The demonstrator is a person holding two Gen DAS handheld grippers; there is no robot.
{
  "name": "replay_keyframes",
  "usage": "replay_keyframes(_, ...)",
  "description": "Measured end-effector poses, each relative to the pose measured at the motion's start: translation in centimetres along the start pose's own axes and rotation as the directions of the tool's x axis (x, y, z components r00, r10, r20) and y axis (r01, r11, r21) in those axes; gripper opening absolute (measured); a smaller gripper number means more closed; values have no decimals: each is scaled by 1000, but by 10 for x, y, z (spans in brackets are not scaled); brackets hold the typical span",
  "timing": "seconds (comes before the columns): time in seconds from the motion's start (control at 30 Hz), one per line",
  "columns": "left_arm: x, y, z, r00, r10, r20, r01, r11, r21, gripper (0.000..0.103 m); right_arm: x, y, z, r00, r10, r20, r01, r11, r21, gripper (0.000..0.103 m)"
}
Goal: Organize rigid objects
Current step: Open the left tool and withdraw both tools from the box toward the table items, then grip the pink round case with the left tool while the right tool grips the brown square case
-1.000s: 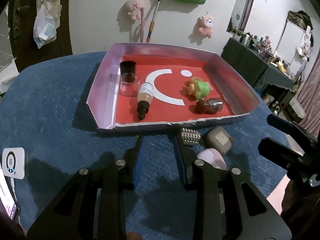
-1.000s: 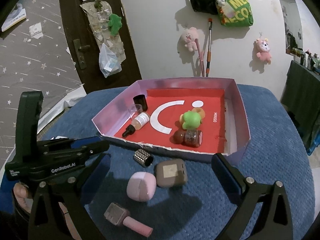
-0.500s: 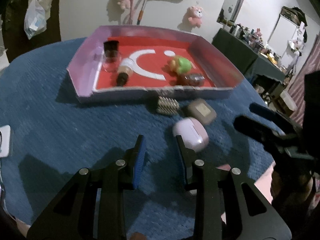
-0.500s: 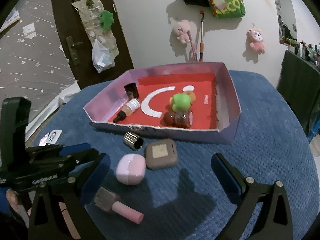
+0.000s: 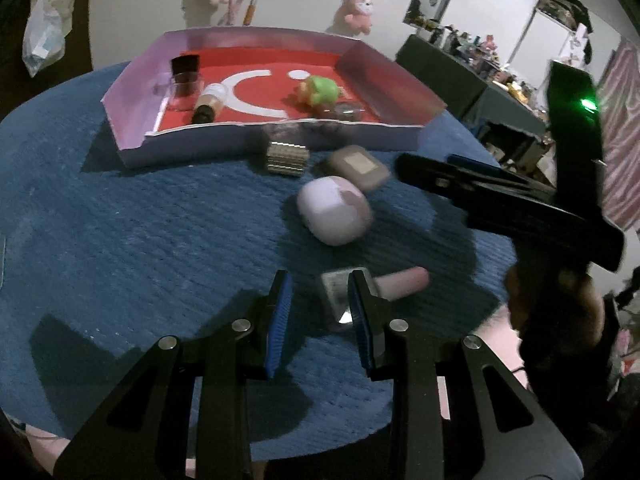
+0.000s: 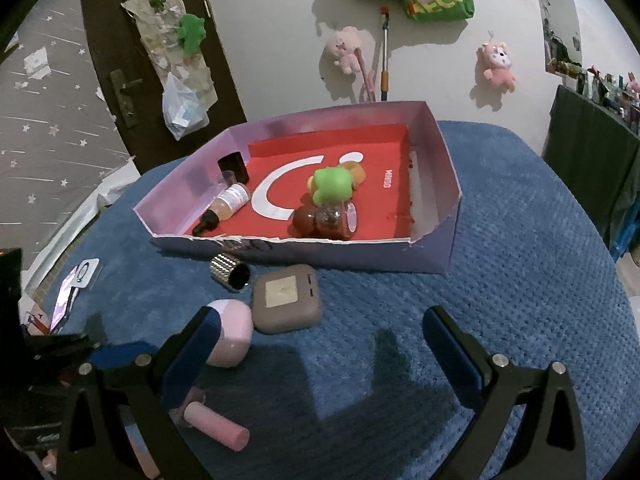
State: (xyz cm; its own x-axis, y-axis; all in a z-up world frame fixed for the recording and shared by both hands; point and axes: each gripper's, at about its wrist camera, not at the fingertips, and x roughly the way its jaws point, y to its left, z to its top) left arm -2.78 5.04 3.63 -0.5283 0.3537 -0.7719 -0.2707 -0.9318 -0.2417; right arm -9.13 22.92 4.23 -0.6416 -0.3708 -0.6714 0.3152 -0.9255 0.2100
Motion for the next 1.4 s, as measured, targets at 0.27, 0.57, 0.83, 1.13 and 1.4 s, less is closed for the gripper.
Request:
replay_keyframes(0.27,-1,-8,-10,999,-41,-11,41,999,22,28,10,3,5,999,-22,-22,22,999,-24,103)
replay_keyframes(0.57,-8,-10,0,998,-59,26,59,998,2,28,20,4,5,999,-26,-37,25,999,-30,103)
replay_keyframes(0.83,28,-2,21,997,-75,-27,74,996,-42,28,29,1,7,997,-55,-55,52,998,-46,103)
replay_keyframes(1.13,44,-5,36,996,-84,-18,83,995,-59,42,28,-9,10,997,-50,-53,49,999,-13,103)
replay_keyframes(1.4,60,-14,51,1000,-2,-11,2,1000,-25,55,33,-18,14,996,-55,-65,56,998,16,103)
